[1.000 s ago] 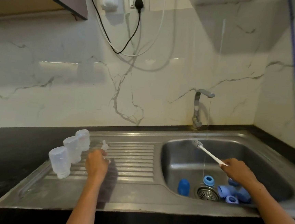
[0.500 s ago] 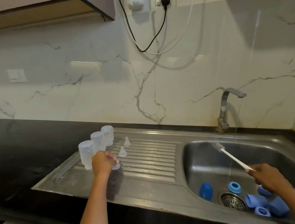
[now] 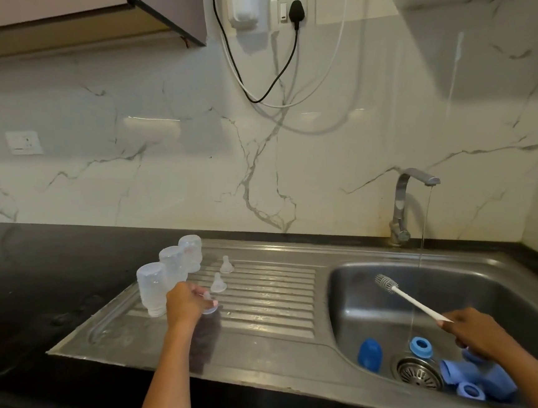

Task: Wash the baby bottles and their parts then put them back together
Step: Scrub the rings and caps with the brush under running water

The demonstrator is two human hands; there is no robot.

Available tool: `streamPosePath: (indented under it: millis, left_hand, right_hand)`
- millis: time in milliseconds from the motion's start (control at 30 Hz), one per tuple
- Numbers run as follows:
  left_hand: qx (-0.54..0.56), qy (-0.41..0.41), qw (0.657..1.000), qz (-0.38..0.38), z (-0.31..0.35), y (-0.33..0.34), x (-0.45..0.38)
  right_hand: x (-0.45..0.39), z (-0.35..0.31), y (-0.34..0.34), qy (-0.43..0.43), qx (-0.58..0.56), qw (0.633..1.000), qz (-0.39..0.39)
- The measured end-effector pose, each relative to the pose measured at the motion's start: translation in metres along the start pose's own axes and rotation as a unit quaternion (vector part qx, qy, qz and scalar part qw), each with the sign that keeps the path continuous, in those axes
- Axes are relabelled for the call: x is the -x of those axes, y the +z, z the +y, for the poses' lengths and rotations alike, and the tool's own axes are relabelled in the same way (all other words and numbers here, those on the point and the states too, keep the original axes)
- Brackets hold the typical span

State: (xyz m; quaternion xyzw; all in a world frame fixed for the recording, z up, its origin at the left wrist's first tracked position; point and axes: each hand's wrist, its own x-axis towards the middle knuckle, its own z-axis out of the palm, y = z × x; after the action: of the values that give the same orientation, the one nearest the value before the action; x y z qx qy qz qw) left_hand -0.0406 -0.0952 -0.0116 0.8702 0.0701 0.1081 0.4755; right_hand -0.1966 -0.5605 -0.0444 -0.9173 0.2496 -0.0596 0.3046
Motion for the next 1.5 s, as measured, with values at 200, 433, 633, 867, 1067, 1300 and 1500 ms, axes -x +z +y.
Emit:
streamPosePath:
  millis: [200,433,633,867,1067,1300,1500]
  left_hand:
    - [0.066,0.062,0.992,0.083,0.011,-0.002,0.009]
    - [0.016,0.204,0.978,0.033,0.053,0.036,0.030]
    - [-0.048,0.270,0.955,-0.114,0.106,0.130,0.059]
    - [-0.094,0.321,0.878,-0.341,0.150,0.279,0.096]
    - [-0.388,0.571,0.635,-0.347,0.147,0.369,0.114]
    - [-0.545,0.692,0.381,-0.282,0.138,0.412,0.110]
    - [-0.495,0.663,0.484,-0.286,0.164,0.409,0.115]
  right_hand:
    - [-0.001,-0.001,-0.001,0.006,-0.002,1.000,0.006]
    - [0.007,-0.021,-0.008,0.008,0.027,1.000,0.005]
    - [0.023,-0.004,-0.031,0.053,0.110,0.992,0.037]
    - [0.007,0.028,-0.047,0.119,0.079,0.988,0.063]
    - [-0.009,0.042,-0.047,0.122,0.088,0.986,0.077]
    - [-0.020,0.046,-0.037,0.118,0.106,0.985,0.075]
    - [-0.023,0.047,-0.045,0.112,0.104,0.985,0.080]
